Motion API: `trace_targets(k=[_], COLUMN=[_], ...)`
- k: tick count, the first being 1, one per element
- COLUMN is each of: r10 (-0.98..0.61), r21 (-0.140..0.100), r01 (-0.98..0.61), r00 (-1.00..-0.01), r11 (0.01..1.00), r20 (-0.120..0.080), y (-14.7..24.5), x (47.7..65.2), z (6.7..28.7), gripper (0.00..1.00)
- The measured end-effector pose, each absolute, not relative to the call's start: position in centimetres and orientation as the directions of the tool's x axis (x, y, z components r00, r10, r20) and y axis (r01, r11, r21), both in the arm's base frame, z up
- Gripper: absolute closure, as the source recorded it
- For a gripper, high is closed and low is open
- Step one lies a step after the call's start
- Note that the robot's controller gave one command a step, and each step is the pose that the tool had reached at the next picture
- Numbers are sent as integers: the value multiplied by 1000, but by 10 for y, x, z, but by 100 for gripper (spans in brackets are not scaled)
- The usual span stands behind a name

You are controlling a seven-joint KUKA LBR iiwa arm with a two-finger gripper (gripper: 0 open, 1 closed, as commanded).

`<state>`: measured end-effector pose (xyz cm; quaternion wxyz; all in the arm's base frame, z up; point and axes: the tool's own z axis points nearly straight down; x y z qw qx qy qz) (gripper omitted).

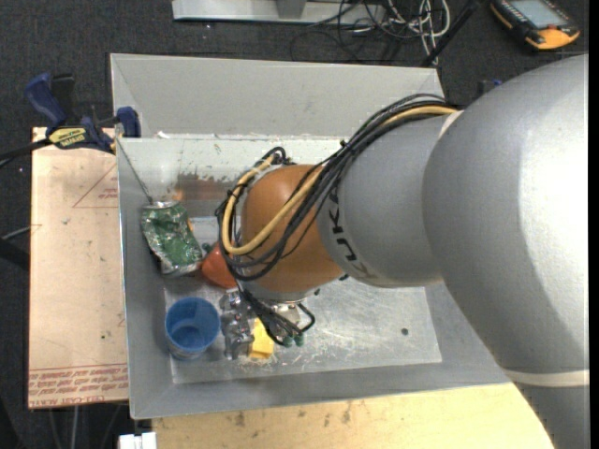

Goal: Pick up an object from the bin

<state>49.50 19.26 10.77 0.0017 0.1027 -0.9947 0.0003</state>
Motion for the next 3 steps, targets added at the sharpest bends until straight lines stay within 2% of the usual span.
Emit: trace_targets(k=[1, 2, 3], r10=[-174, -169, -153], r21=[0, 2, 4], r01=[-174, -169, -153], r00=[-985, -986, -988], r11=[985, 986, 988], r20=[2, -4, -14], y=[194, 196, 220], x=[498, 499, 532], z=[221, 232, 189], gripper=[0, 0, 0])
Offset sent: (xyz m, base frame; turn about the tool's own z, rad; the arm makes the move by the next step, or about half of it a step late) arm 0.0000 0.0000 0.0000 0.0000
